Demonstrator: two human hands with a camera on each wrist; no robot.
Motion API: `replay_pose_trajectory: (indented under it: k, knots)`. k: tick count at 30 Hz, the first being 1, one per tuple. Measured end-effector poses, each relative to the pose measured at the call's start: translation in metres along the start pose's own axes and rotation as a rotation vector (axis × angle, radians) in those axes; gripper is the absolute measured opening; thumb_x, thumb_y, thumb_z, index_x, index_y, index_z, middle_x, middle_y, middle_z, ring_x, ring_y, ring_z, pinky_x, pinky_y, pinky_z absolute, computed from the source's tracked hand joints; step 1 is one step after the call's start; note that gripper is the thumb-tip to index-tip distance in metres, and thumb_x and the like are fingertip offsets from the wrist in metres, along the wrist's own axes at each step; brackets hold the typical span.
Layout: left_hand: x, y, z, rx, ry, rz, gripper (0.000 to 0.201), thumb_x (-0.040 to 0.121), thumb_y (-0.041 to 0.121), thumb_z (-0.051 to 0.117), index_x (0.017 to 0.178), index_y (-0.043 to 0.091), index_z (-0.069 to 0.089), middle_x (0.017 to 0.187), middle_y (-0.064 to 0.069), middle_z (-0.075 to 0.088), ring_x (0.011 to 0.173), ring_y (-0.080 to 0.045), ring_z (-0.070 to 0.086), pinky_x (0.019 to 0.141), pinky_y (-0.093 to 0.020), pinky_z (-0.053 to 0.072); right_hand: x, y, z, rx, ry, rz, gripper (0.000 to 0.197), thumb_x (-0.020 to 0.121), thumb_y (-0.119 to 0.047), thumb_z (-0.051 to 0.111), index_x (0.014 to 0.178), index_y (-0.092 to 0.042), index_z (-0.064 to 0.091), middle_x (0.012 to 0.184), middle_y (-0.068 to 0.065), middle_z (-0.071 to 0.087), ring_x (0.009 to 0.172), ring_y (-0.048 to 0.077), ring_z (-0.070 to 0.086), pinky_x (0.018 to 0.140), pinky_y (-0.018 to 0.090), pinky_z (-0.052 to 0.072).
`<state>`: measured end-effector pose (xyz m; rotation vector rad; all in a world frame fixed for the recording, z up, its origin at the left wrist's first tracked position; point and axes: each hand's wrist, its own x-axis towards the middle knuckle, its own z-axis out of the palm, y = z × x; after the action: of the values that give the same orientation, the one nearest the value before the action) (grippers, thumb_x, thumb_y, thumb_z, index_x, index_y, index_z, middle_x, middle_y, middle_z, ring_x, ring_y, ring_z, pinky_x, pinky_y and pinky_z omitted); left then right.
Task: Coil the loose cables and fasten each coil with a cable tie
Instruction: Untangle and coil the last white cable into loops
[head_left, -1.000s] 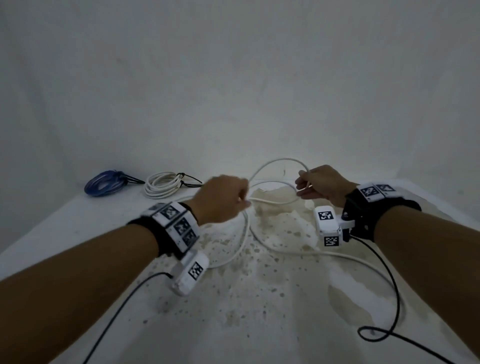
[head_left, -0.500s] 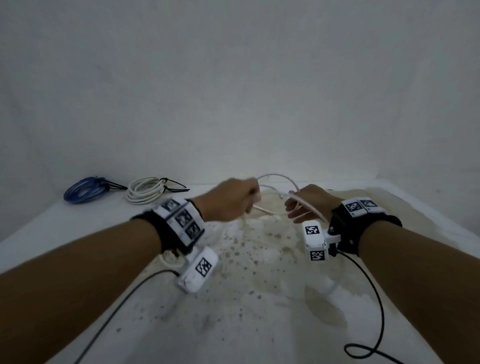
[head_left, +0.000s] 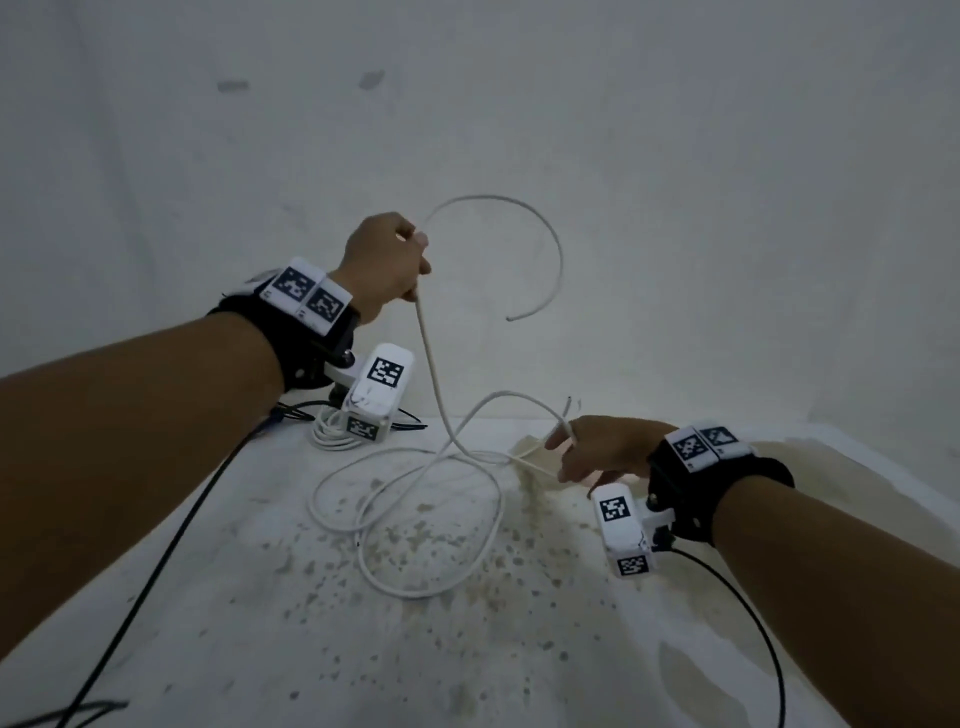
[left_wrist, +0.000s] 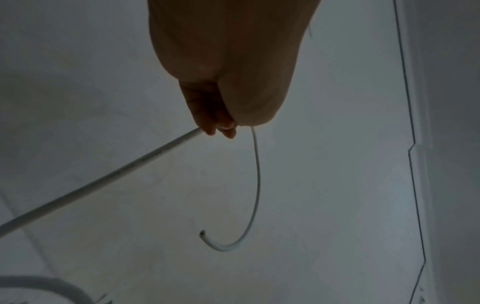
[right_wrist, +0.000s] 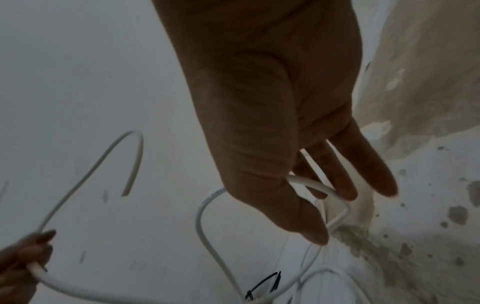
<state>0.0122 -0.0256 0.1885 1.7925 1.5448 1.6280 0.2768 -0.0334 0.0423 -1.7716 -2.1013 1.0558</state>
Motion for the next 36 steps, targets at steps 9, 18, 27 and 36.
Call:
replay_pose_trajectory:
  k: [9, 18, 27, 36]
  knots:
    - [0.023, 0.044, -0.028, 0.042, 0.120, 0.249, 0.016, 0.098, 0.024, 0.057, 0.097, 0.010, 0.065, 0.073, -0.003, 0.070, 0.039, -0.005, 0.056, 0.046, -0.025, 0.055, 0.002, 0.003, 0.059, -0.412, -0.111, 0.066, 0.059, 0.087, -0.031, 0.075, 0.136, -0.008, 0.052, 0.106, 0.011, 0.064, 0.096, 0.028, 0.066, 0.082, 0.041, 0.060]
    - [0.013, 0.026, -0.014, 0.548, -0.130, 0.434, 0.023, 0.097, 0.030, 0.059, 0.099, 0.015, 0.076, 0.081, -0.004, 0.075, 0.051, 0.000, 0.055, 0.065, -0.024, 0.054, 0.000, -0.023, 0.024, -0.369, 0.543, -0.074, 0.077, 0.090, -0.016, 0.063, 0.151, -0.003, 0.017, 0.140, 0.025, 0.036, 0.122, 0.042, 0.050, 0.097, 0.046, 0.048]
    - [-0.012, -0.022, 0.010, 0.829, -0.228, 0.455, 0.018, 0.093, 0.027, 0.057, 0.092, 0.018, 0.073, 0.087, -0.003, 0.072, 0.073, -0.021, 0.063, 0.066, -0.031, 0.047, -0.016, -0.064, -0.006, 0.110, 1.239, -0.826, 0.049, 0.100, -0.040, 0.041, 0.070, -0.014, 0.071, 0.082, 0.007, 0.073, 0.079, 0.026, 0.066, 0.073, 0.042, 0.054]
    - [-0.040, -0.163, -0.039, 1.146, -0.289, 0.022, 0.067, 0.086, 0.076, 0.038, 0.082, 0.014, 0.061, 0.088, -0.010, 0.068, 0.075, -0.028, 0.061, 0.071, -0.033, 0.053, -0.018, -0.004, -0.021, -0.796, 0.692, -0.403, 0.060, 0.096, -0.064, 0.032, 0.075, -0.016, 0.061, 0.069, 0.004, 0.064, 0.064, 0.026, 0.062, 0.058, 0.031, 0.045]
